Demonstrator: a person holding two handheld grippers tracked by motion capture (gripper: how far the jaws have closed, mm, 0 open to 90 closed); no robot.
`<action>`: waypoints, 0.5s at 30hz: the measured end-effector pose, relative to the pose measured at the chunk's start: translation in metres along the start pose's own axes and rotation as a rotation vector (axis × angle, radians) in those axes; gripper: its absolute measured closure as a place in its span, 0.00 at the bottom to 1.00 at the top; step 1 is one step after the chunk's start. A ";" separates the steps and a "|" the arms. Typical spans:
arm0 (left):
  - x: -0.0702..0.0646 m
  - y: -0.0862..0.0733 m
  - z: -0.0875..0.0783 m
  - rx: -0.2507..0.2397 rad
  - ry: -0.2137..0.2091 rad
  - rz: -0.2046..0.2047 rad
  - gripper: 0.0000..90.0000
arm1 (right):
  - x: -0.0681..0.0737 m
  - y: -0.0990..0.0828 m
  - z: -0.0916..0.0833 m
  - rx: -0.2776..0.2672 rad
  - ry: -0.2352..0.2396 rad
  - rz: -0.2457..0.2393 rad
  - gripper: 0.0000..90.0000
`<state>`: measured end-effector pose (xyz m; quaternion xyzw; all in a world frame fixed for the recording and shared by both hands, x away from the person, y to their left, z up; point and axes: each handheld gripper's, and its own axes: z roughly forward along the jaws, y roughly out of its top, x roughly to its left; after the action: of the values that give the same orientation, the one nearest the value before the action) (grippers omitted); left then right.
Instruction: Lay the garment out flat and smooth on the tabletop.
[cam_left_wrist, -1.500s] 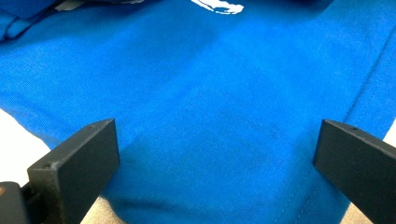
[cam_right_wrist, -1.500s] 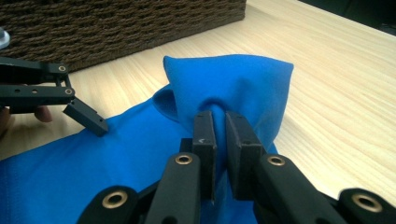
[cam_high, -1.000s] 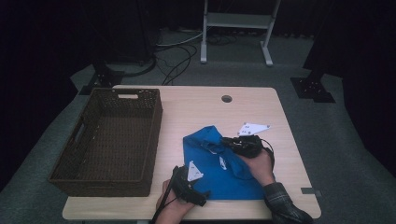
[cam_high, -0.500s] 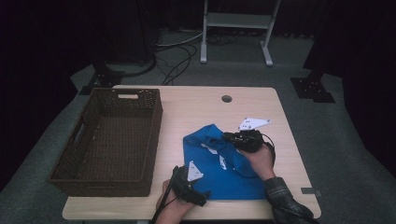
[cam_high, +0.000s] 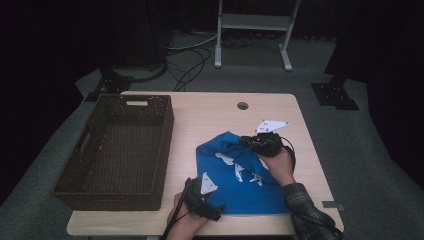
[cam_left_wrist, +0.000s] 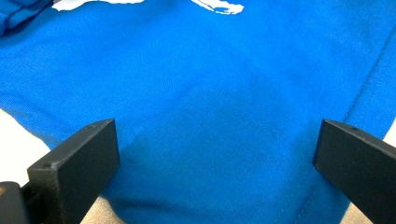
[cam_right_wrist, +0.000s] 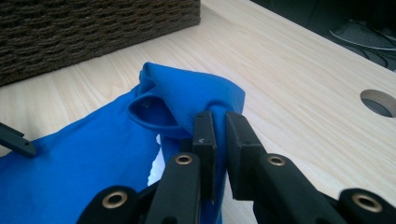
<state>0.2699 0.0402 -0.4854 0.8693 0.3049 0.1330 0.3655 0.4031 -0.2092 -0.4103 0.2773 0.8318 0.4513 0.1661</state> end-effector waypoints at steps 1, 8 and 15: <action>0.000 0.000 0.000 0.000 0.000 0.000 0.00 | -0.001 0.000 0.000 0.001 -0.002 -0.001 0.92; 0.000 0.000 0.000 -0.002 0.000 -0.002 0.00 | -0.007 0.004 0.002 0.013 -0.008 -0.005 0.92; 0.000 0.000 0.000 0.001 -0.001 0.000 0.00 | -0.012 0.008 0.004 0.020 -0.013 -0.009 0.92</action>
<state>0.2699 0.0402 -0.4855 0.8696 0.3048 0.1327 0.3652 0.4174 -0.2101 -0.4050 0.2783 0.8364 0.4403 0.1706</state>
